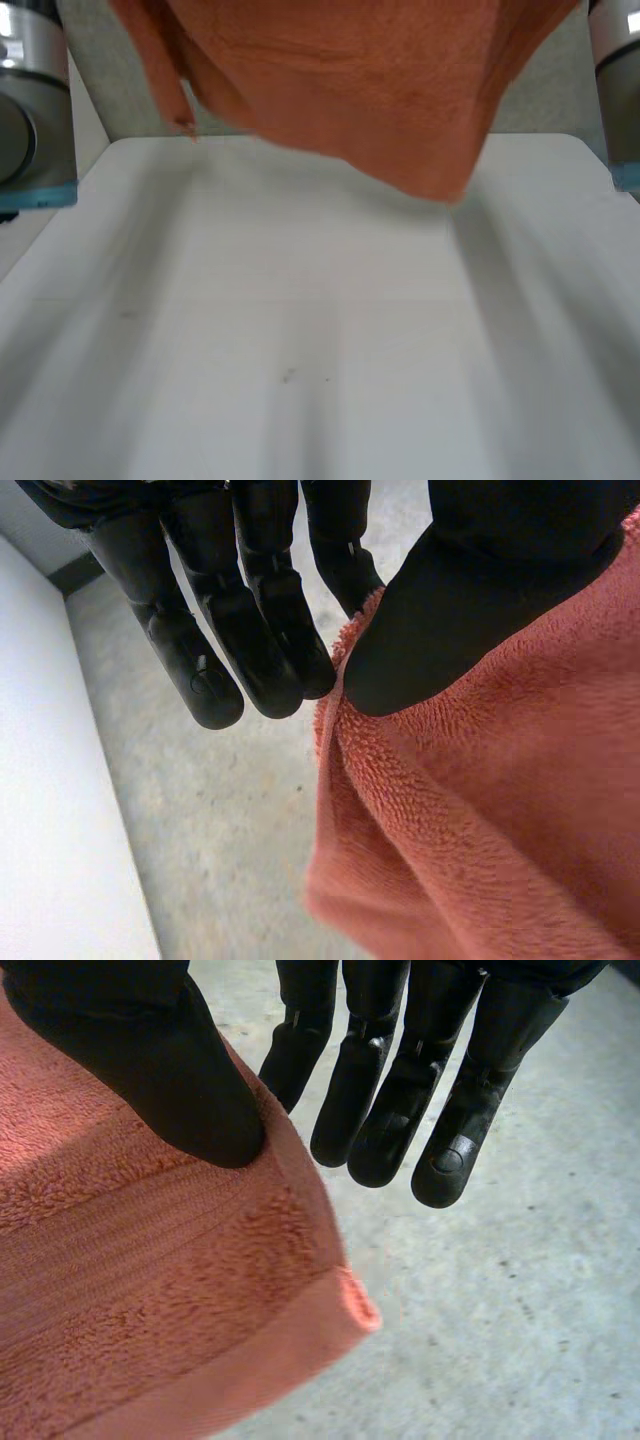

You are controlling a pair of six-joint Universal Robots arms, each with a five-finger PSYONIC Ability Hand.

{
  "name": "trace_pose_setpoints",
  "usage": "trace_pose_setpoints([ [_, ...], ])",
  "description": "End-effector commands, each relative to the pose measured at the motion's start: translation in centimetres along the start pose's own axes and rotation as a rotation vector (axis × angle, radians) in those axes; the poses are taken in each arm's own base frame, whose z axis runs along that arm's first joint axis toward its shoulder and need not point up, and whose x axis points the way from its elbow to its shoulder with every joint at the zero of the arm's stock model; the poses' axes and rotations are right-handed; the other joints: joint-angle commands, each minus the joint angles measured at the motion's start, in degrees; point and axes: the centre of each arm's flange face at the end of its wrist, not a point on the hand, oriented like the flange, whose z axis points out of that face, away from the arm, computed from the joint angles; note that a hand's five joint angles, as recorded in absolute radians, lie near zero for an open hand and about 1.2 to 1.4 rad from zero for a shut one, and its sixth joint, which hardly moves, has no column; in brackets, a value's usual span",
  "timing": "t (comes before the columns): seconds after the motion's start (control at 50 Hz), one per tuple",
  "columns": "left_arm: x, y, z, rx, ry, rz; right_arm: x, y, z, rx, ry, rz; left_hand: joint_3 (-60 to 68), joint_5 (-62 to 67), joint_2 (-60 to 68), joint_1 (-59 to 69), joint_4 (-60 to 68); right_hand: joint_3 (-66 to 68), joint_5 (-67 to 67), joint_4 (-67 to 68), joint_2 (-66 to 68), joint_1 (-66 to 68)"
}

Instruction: Fold the laundry

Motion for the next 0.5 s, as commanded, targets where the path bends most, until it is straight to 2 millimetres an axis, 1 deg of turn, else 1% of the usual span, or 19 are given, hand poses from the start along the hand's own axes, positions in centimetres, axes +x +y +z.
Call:
trace_pose_setpoints([
  [0.02, 0.2, 4.3, -9.1, -0.361, 0.050, 0.014, -3.4, 2.6, -7.4, -0.173, -0.251, 0.043, 10.29, 11.24, 10.22, 12.81, 10.29, 11.88, 13.02, 11.63, 12.24, 23.75],
  [0.04, 0.4, 4.9, -11.4, -0.443, 0.070, 0.012, -4.2, 3.0, -9.2, -0.210, -0.312, 0.062, 10.29, 11.24, 10.22, 12.81, 10.29, 11.88, 13.02, 11.63, 12.24, 23.75],
  [0.06, 0.4, 5.0, -11.5, -0.444, 0.070, 0.012, -4.2, 3.0, -9.2, -0.210, -0.313, 0.062, 10.29, 11.24, 10.22, 12.81, 10.29, 11.88, 13.02, 11.63, 12.24, 23.75],
  [0.1, 0.8, 6.1, -15.7, -0.591, 0.106, 0.012, -5.7, 4.1, -12.7, -0.300, -0.421, 0.103, 10.29, 11.24, 10.22, 12.81, 10.29, 11.88, 13.02, 11.63, 12.24, 23.75],
  [0.12, 0.8, 6.1, -15.7, -0.591, 0.106, 0.012, -5.7, 4.1, -12.7, -0.301, -0.422, 0.103, 10.29, 11.24, 10.22, 12.81, 10.29, 11.88, 13.02, 11.63, 12.24, 23.75],
  [0.14, 1.1, 6.4, -17.5, -0.654, 0.125, 0.008, -6.5, 4.7, -14.5, -0.360, -0.474, 0.130, 10.29, 11.24, 10.22, 12.81, 10.29, 11.88, 13.02, 11.63, 12.24, 23.75],
  [0.16, 1.1, 6.4, -17.5, -0.655, 0.125, 0.008, -6.5, 4.7, -14.5, -0.360, -0.475, 0.130, 10.29, 11.24, 10.22, 12.81, 10.29, 11.88, 13.02, 11.63, 12.24, 23.75],
  [0.2, 1.5, 7.1, -20.6, -0.777, 0.157, 0.006, -7.8, 5.7, -17.7, -0.480, -0.551, 0.174, 10.29, 11.24, 10.22, 12.81, 10.29, 11.88, 13.02, 11.63, 12.24, 23.75],
  [0.22, 1.5, 7.1, -20.6, -0.778, 0.157, 0.006, -7.8, 5.7, -17.7, -0.481, -0.551, 0.174, 10.29, 11.24, 10.22, 12.81, 10.29, 11.88, 13.02, 11.63, 12.24, 23.75],
  [0.24, 1.7, 7.9, -22.3, -0.858, 0.177, 0.009, -8.1, 6.5, -19.0, -0.551, -0.576, 0.192, 10.29, 11.24, 10.22, 12.81, 10.29, 11.88, 13.02, 11.63, 12.24, 23.75],
  [0.26, 1.9, 8.4, -23.6, -0.919, 0.197, 0.013, -8.7, 7.5, -20.5, -0.626, -0.606, 0.210, 10.29, 11.24, 10.22, 12.81, 10.29, 11.88, 13.02, 11.63, 12.24, 23.75],
  [0.28, 1.9, 8.4, -23.6, -0.920, 0.197, 0.013, -8.7, 7.5, -20.5, -0.626, -0.607, 0.210, 10.29, 11.24, 10.22, 12.81, 10.29, 11.88, 13.02, 11.63, 12.24, 23.75],
  [0.32, 2.3, 9.3, -25.4, -1.022, 0.239, 0.033, -9.5, 9.0, -22.6, -0.735, -0.654, 0.216, 10.29, 11.24, 10.22, 12.81, 10.29, 11.88, 13.02, 11.63, 12.24, 23.75],
  [0.34, 2.3, 9.3, -25.4, -1.022, 0.239, 0.033, -9.5, 9.0, -22.6, -0.736, -0.654, 0.216, 10.29, 11.24, 10.22, 12.81, 10.29, 11.88, 13.02, 11.63, 12.24, 23.75],
  [0.36, 2.3, 9.6, -25.8, -1.050, 0.252, 0.044, -9.5, 9.2, -23.2, -0.759, -0.667, 0.205, 10.29, 11.24, 10.22, 12.81, 10.29, 11.88, 13.02, 11.63, 12.24, 23.75],
  [0.44, 2.3, 9.9, -25.7, -1.068, 0.261, 0.058, -8.9, 9.8, -23.3, -0.775, -0.657, 0.184, 10.29, 11.24, 10.22, 12.81, 10.29, 11.88, 13.02, 11.63, 12.24, 23.75],
  [0.48, 2.0, 10.1, -25.3, -1.067, 0.250, 0.062, -8.1, 10.5, -22.9, -0.789, -0.628, 0.186, 10.29, 11.24, 10.22, 12.81, 10.29, 11.88, 13.02, 11.63, 12.24, 23.75],
  [0.5, 2.0, 10.1, -25.3, -1.067, 0.250, 0.062, -8.1, 10.5, -22.9, -0.789, -0.628, 0.186, 10.29, 11.24, 10.22, 12.81, 10.29, 11.88, 13.02, 11.63, 12.24, 23.75],
])
